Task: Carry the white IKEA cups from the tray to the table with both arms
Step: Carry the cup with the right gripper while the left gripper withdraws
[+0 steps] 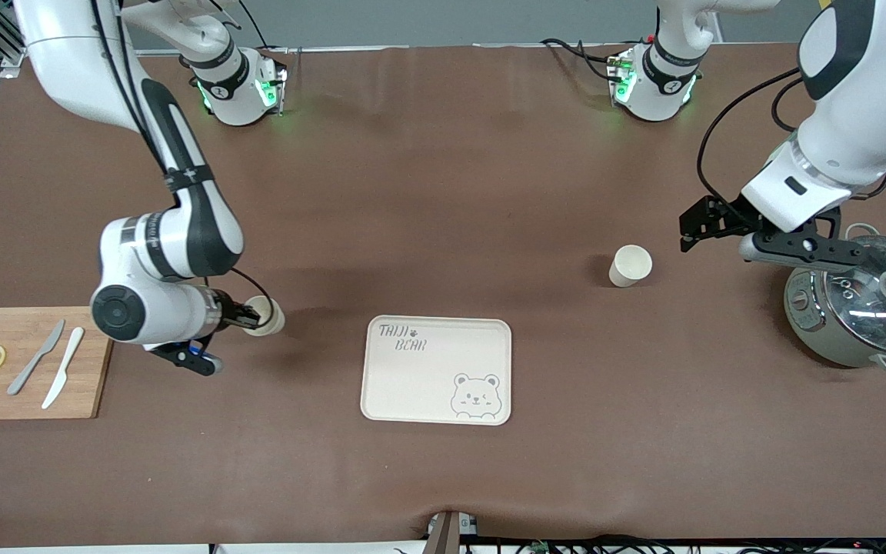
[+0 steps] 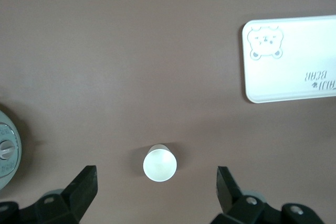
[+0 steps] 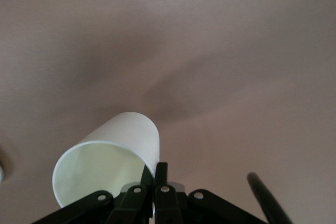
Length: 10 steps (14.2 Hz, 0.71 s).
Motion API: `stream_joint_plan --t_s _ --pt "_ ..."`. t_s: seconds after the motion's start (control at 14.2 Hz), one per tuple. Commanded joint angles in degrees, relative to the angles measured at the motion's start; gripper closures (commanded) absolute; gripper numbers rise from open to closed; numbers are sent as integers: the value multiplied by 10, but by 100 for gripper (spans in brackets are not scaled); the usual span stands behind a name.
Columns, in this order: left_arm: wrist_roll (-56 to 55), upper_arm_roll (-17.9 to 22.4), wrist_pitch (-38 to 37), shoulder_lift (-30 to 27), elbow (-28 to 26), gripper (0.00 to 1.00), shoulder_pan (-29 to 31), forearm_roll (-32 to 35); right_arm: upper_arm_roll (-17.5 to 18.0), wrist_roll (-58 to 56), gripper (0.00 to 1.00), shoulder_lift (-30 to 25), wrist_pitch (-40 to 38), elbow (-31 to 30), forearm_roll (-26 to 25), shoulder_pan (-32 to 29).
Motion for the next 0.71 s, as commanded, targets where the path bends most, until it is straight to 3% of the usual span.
stream_joint_plan --t_s 0.0,0.21,0.63 --pt "-9 -1 -31 9 45 0 -1 25 10 -58 100 -47 27 -65 -11 -35" --pt "-8 -4 -44 10 65 0 -9 51 10 -162 100 -53 29 -80 -11 -81" --pt "-6 -6 -77 12 67 0 -10 58 6 -265 100 -76 107 -155 -14 -127"
